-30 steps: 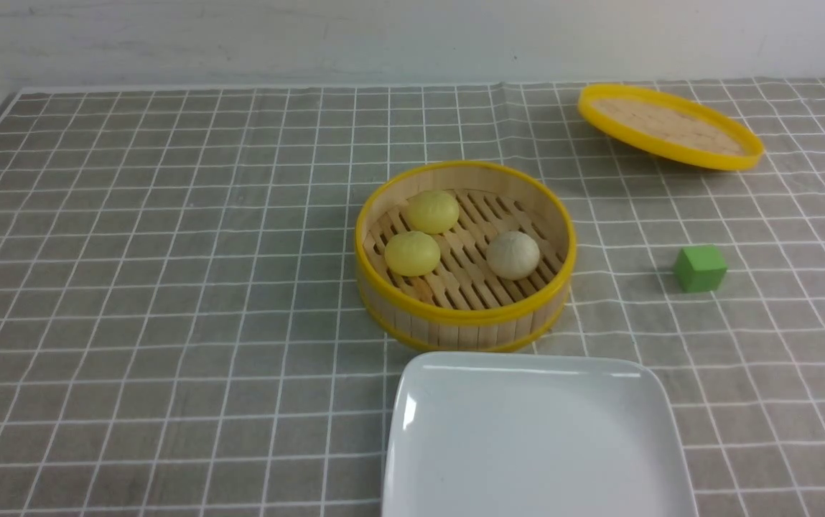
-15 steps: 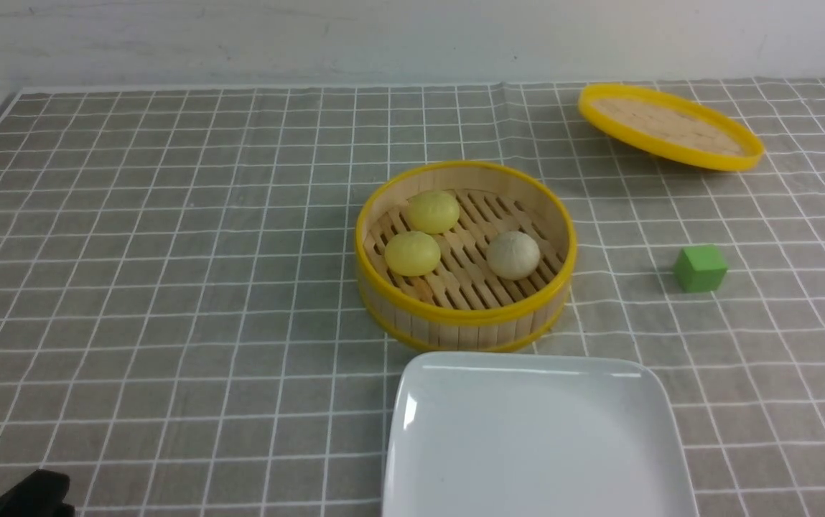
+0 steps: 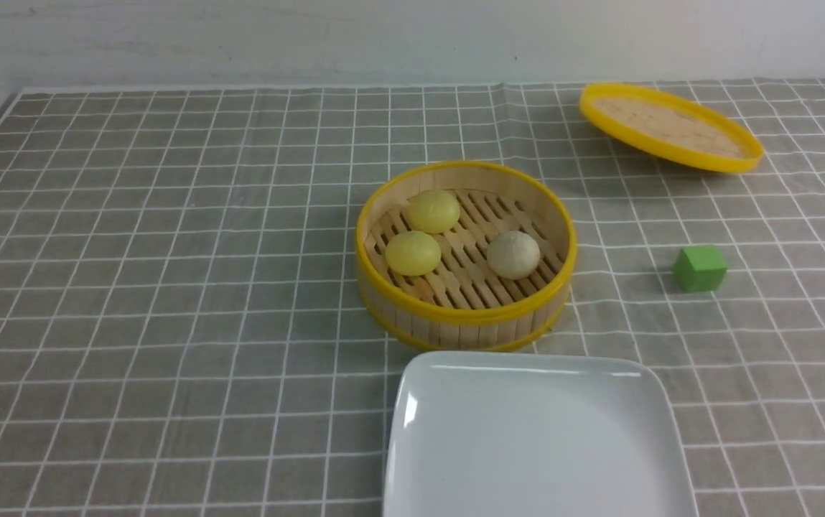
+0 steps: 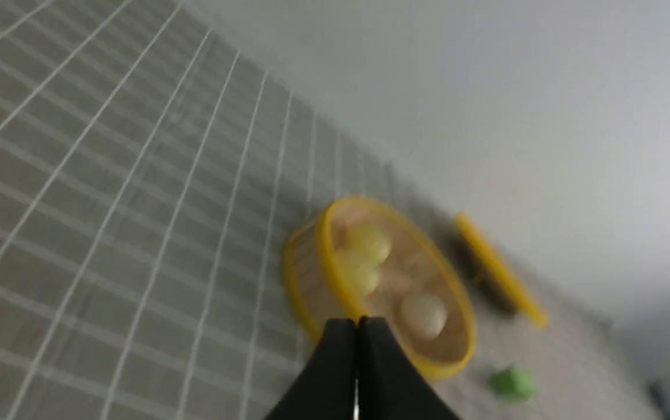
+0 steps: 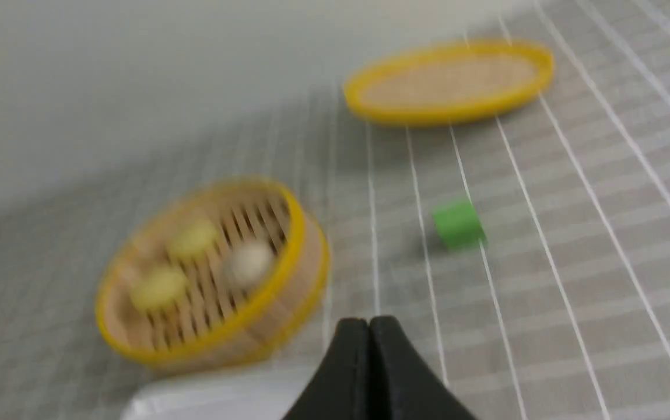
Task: Put the steamed buns into the plate on the grey tablecloth.
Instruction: 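Reach toward a bun in the bamboo steamer with the right gripper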
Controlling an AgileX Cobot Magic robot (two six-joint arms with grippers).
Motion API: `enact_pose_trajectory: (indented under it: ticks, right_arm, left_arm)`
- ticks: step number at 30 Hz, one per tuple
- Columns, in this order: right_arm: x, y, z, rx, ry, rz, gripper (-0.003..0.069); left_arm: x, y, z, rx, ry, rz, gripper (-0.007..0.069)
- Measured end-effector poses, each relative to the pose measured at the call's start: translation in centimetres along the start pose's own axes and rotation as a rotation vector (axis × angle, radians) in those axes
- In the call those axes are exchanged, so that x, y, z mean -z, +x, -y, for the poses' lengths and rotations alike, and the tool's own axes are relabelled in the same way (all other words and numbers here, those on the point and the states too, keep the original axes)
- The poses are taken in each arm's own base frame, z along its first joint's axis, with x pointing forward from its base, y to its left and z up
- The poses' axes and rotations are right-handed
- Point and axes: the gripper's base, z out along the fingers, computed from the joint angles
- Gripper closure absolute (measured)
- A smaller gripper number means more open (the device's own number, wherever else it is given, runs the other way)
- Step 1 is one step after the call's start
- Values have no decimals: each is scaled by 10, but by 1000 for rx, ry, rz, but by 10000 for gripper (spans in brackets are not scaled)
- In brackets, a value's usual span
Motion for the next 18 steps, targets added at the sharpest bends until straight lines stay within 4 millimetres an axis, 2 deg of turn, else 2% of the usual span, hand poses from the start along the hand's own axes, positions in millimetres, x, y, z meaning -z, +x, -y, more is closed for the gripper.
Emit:
enact_pose_trajectory:
  ticks: [2, 3, 4, 5, 6, 8, 9, 12, 14, 15, 16, 18]
  right_arm:
    - [-28, -7, -1, 4, 12, -237, 662]
    - [-35, -6, -1, 1, 13, -280, 661]
    - [-57, -8, -7, 15, -53, -397, 659]
    - [-71, -8, -12, 29, -102, -448, 659]
    - [-91, -6, -23, 60, -190, -518, 658]
    - [-119, -1, -42, 115, -314, -603, 658]
    - [-121, -1, -44, 121, -325, -612, 658]
    - [-172, 1, -83, 235, -434, -742, 657]
    - [-193, 0, -97, 291, -435, -797, 656]
    - [-205, -8, -109, 338, -418, -799, 655]
    - [-207, -9, -110, 339, -420, -797, 655]
    - [-228, -17, -123, 383, -355, -799, 655]
  left_arm:
    - [-14, -6, 5, -72, -104, -212, 622]
    - [-13, -6, 6, -74, -106, -221, 622]
    - [-29, -9, 6, -116, -171, -378, 622]
    - [-34, -10, 6, -130, -188, -430, 622]
    - [-47, -12, 4, -157, -216, -517, 622]
    - [-61, -15, 2, -185, -234, -589, 622]
    - [-64, -16, 2, -190, -236, -602, 622]
    - [-86, -16, -2, -201, -236, -690, 622]
    - [-92, -15, -4, -203, -237, -716, 619]
    - [-93, -14, -4, -204, -239, -722, 615]
    - [-93, -14, -4, -204, -239, -722, 615]
    - [-94, -14, -5, -207, -238, -723, 608]
